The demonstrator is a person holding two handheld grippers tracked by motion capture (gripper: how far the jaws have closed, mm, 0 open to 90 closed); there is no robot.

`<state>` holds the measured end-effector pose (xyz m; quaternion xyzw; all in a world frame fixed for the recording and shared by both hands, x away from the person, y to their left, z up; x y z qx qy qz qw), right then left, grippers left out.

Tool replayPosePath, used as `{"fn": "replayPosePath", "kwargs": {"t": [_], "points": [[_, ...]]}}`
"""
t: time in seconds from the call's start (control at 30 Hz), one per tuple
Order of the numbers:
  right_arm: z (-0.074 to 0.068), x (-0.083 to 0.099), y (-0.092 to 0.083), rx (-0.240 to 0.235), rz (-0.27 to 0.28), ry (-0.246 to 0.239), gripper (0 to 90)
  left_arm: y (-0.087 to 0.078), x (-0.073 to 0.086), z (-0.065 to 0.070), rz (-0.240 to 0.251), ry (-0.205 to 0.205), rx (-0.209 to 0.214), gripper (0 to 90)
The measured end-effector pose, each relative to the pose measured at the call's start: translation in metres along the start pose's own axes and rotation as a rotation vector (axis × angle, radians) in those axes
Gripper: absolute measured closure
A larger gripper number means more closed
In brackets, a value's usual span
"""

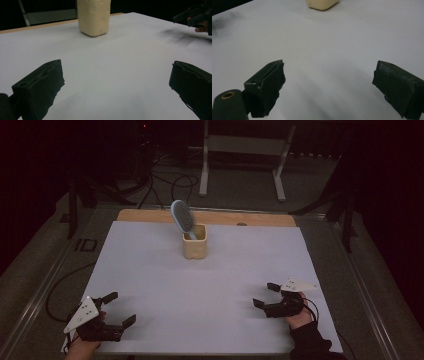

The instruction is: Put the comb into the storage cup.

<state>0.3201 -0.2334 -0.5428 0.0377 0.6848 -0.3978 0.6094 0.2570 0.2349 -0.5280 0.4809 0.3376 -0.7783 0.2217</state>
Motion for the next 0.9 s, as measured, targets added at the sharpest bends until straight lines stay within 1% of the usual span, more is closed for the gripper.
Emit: {"fn": "replayPosePath", "kwargs": {"t": [0.27, 0.37, 0.47, 0.57, 0.63, 0.8, 0.9], "points": [[-0.003, 0.012, -0.009, 0.035, -0.012, 0.007, 9.6, 0.0, 0.0, 0.0, -0.002, 0.004, -0.002, 0.0], [-0.003, 0.016, -0.012, 0.038, -0.012, 0.01, 9.6, 0.0, 0.0, 0.0, -0.003, 0.003, -0.002, 0.0], [-0.003, 0.016, -0.012, 0.037, -0.01, 0.015, 9.6, 0.001, 0.001, 0.0, -0.006, 0.005, -0.002, 0.0], [-0.003, 0.016, -0.01, 0.036, -0.011, 0.01, 9.6, 0.001, 0.001, 0.0, -0.007, 0.006, -0.002, 0.0], [-0.003, 0.016, -0.008, 0.042, -0.02, 0.004, 9.6, 0.001, 0.001, 0.0, -0.007, 0.006, -0.002, 0.0], [-0.002, 0.017, -0.008, 0.048, -0.017, 0.009, 9.6, 0.001, 0.001, 0.0, -0.008, 0.006, 0.0, 0.0], [-0.002, 0.017, -0.008, 0.054, -0.02, -0.004, 9.6, 0.001, 0.001, 0.0, -0.006, 0.005, -0.001, 0.0]]}}
Point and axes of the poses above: each handheld gripper's, and its own axes: y roughly forward along the jaws, x roughly out of its underside, z roughly to its right, the point moved 7 cm from there along y, roughly forward along the jaws, and after that the axes turned 15 degrees about -y, right-handed, at the moved point
